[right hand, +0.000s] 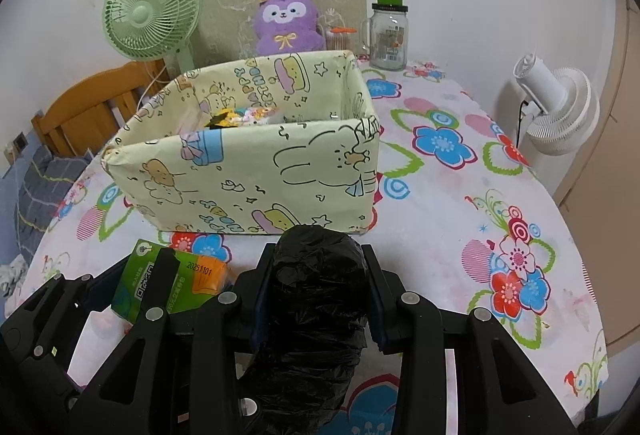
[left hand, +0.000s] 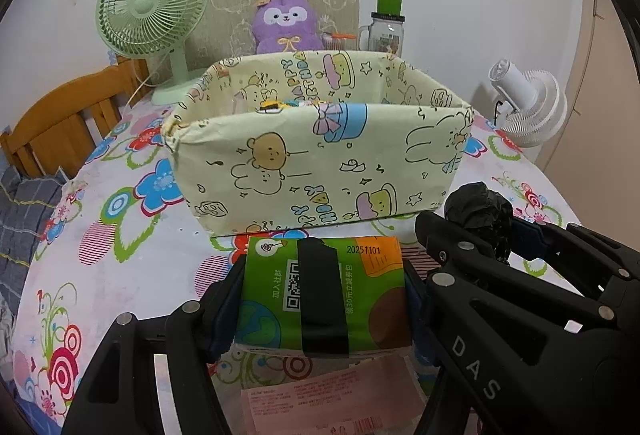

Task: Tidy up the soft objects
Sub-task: 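Lift the tissue pack and black bundle with both tools and carry them over the box, then lower the tissue pack and black bundle into the box and open both tools, then withdraw both open tools up from the box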

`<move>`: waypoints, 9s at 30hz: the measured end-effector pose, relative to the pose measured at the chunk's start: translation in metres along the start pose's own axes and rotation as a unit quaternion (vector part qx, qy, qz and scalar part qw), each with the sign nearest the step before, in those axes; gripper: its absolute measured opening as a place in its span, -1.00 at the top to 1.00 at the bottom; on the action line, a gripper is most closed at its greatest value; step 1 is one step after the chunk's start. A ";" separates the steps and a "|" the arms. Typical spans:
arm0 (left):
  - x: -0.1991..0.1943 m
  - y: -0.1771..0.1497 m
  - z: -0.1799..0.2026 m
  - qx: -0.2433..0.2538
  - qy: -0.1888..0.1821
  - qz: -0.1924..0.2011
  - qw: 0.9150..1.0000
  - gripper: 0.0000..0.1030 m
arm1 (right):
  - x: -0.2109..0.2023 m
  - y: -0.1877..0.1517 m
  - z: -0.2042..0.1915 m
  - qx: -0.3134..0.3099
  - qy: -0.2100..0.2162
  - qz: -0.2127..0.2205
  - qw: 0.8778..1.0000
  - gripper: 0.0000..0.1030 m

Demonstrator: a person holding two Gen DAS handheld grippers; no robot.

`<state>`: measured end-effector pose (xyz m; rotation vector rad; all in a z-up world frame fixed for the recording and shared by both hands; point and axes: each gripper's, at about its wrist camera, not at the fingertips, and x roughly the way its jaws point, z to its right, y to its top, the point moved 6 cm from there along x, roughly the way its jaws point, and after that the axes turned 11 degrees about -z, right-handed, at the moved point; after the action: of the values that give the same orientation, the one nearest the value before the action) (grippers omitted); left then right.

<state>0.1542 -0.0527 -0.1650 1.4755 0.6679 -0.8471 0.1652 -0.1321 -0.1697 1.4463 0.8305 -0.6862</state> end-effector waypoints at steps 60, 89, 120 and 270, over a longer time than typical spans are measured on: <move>-0.087 0.017 -0.012 -0.011 0.012 0.075 0.997 -0.39 | -0.087 0.023 -0.026 -0.027 0.013 0.071 0.997 0.17; -0.120 0.052 -0.012 -0.002 0.017 0.101 0.995 -0.40 | -0.125 0.056 -0.026 -0.025 0.019 0.099 0.995 0.17; -0.094 0.094 -0.017 -0.006 0.022 0.091 0.996 -0.40 | -0.092 0.105 -0.026 -0.035 0.039 0.087 0.995 0.17; -0.081 0.057 -0.014 -0.002 0.010 0.108 0.994 -0.80 | -0.088 0.068 -0.022 -0.032 0.007 0.102 0.994 -0.81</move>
<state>0.1574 -0.0379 -0.0662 1.5225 0.5122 -0.6647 0.1702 -0.1160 -0.0576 1.4559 0.6974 -0.4912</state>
